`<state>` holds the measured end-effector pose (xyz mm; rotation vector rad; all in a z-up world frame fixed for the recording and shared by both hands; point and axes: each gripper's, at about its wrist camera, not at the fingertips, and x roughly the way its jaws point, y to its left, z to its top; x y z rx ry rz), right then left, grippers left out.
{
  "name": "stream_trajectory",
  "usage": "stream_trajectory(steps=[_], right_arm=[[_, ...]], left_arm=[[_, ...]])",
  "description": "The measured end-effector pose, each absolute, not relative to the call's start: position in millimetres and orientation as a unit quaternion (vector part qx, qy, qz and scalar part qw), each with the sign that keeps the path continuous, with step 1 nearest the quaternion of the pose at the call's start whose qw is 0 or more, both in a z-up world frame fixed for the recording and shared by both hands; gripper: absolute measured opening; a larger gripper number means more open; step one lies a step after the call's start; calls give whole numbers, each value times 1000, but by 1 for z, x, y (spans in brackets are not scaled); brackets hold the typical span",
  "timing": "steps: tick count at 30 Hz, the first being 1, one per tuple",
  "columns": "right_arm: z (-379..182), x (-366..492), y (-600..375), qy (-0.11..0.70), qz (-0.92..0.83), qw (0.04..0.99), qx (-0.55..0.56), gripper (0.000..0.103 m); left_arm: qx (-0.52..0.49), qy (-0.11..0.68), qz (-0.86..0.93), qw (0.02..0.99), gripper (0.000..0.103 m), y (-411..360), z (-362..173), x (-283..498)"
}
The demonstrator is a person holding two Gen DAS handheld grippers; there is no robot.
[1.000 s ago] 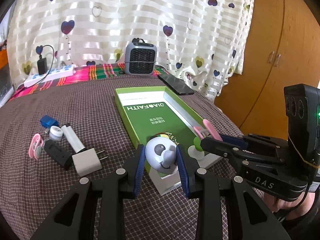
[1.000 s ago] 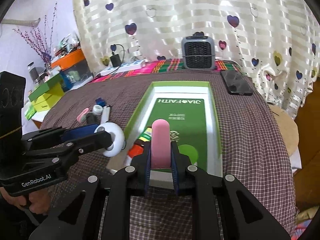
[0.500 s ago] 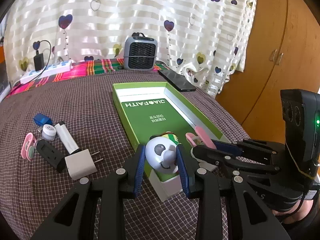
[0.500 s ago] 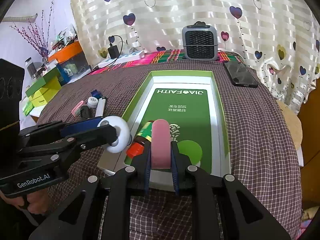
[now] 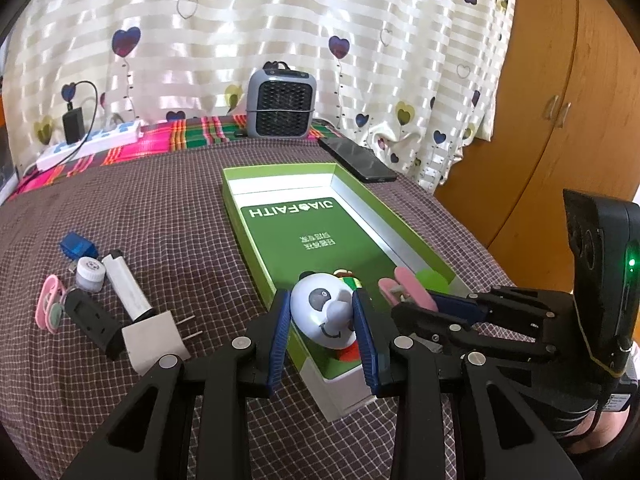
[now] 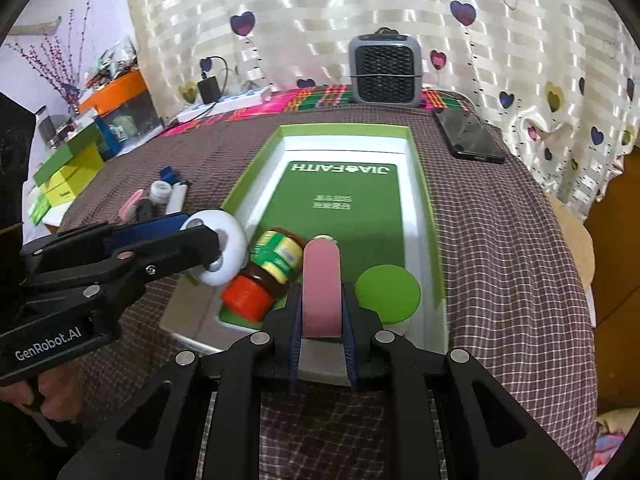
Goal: Organize rigid objects
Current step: 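Lower the pink clip into the box with the right tool while the left tool releases the panda toy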
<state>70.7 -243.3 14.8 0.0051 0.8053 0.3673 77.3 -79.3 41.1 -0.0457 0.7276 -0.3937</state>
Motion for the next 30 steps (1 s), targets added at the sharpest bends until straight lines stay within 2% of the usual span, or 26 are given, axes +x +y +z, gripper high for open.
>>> stream_trajectory(steps=[11, 16, 30], right_arm=[[14, 71, -243, 392, 167, 905, -3, 21], [16, 69, -243, 387, 166, 907, -5, 30], [31, 55, -236, 366, 172, 915, -8, 30]], left_arm=[[-8, 352, -180, 919, 30, -87, 36, 90], [-6, 346, -184, 920, 31, -87, 37, 91], [-21, 347, -174, 921, 31, -70, 40, 69]])
